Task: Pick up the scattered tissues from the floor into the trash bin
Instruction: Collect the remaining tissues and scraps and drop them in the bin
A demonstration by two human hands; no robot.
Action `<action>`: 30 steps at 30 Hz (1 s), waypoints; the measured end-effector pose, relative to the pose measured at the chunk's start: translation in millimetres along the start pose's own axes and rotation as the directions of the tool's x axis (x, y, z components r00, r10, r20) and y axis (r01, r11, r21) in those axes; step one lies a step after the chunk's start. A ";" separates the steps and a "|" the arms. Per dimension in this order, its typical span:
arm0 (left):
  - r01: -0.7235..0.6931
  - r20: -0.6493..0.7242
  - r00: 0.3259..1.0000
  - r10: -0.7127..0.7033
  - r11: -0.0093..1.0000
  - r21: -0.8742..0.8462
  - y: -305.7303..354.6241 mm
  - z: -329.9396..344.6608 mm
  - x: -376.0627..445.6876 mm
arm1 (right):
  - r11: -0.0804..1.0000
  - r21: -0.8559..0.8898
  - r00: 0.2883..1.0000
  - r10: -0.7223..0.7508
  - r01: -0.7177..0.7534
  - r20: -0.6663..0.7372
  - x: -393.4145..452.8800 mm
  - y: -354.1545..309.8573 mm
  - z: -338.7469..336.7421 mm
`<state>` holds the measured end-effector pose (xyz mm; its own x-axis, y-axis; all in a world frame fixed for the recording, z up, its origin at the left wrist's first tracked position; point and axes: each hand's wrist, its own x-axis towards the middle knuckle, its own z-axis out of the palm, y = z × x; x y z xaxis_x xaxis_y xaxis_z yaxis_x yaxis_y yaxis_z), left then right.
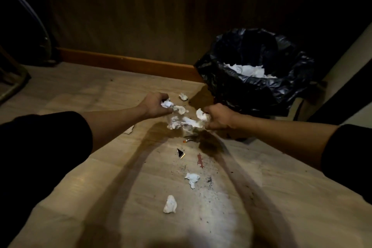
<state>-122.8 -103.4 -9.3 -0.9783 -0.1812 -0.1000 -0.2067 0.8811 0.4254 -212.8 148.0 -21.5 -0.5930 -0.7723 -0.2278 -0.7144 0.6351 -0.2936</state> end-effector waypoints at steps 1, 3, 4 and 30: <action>0.000 -0.020 1.000 -0.001 0.999 -0.033 8.5 -6.6 -1.5 | 1.000 0.010 0.999 -0.006 0.006 -0.032 -5.6 -4.4 -10.3; -0.018 -0.067 0.998 0.009 0.992 -0.128 26.4 -19.1 -6.6 | 0.998 0.047 0.993 -0.027 0.032 -0.113 -17.7 -13.0 -31.9; -0.034 -0.091 0.996 0.017 0.982 -0.188 35.3 -25.0 -8.9 | 0.997 0.064 0.987 -0.035 0.046 -0.154 -23.7 -17.3 -42.1; -0.035 -0.233 0.965 -0.118 0.826 -0.562 268.9 -47.8 47.9 | 0.767 0.623 0.536 0.595 -0.154 -0.599 -94.0 38.4 -162.2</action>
<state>-225.8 103.9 143.3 -0.9224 -0.3810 0.0632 -0.1428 0.4885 0.8608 -244.7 246.8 139.3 -0.9654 -0.0298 0.2592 -0.2249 0.5990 -0.7686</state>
